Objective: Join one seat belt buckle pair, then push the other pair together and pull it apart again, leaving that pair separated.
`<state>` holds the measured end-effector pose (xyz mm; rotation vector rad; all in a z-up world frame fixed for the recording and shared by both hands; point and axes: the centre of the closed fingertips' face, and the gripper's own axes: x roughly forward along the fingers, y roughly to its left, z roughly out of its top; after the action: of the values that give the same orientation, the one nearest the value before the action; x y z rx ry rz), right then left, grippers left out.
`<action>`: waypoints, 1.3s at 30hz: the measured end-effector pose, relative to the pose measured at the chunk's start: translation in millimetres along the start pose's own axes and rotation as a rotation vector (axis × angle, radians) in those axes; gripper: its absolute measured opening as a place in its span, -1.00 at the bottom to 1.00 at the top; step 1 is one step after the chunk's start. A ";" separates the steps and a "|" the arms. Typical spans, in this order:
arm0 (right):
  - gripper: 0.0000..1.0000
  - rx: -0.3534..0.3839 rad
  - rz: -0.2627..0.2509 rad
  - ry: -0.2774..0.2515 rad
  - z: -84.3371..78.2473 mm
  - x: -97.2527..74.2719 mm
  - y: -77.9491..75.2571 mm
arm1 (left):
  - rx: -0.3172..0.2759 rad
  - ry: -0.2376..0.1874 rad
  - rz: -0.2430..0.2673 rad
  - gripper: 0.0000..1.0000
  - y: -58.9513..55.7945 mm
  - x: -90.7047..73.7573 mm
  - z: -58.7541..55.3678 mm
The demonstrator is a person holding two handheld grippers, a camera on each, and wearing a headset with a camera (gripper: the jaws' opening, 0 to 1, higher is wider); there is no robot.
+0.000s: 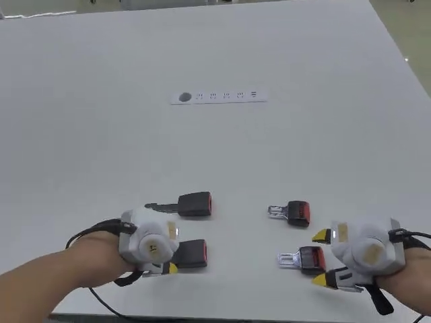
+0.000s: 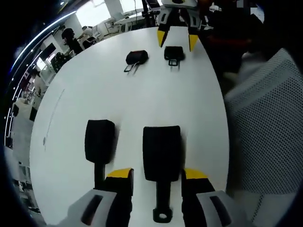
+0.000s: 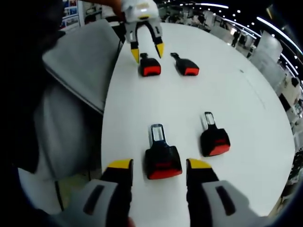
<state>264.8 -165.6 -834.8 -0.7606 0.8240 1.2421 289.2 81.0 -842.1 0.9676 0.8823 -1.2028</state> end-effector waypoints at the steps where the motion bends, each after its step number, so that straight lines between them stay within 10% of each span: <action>1: -0.12 -0.010 0.007 0.005 -1.7 2.7 0.3 | -0.006 -0.003 -0.001 -0.19 0.5 0.6 1.3; 17: -0.30 -0.045 0.064 0.033 -7.5 18.1 -4.4 | 0.115 0.016 -0.085 -0.33 -9.9 10.5 2.3; 39: -0.30 -0.009 0.067 0.025 -2.6 22.1 -7.1 | 0.096 0.086 -0.136 -0.34 -9.1 14.0 2.7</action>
<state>274.3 -158.2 -854.8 -0.7626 0.8706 1.2989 282.5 73.0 -855.4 1.0566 0.9780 -1.3375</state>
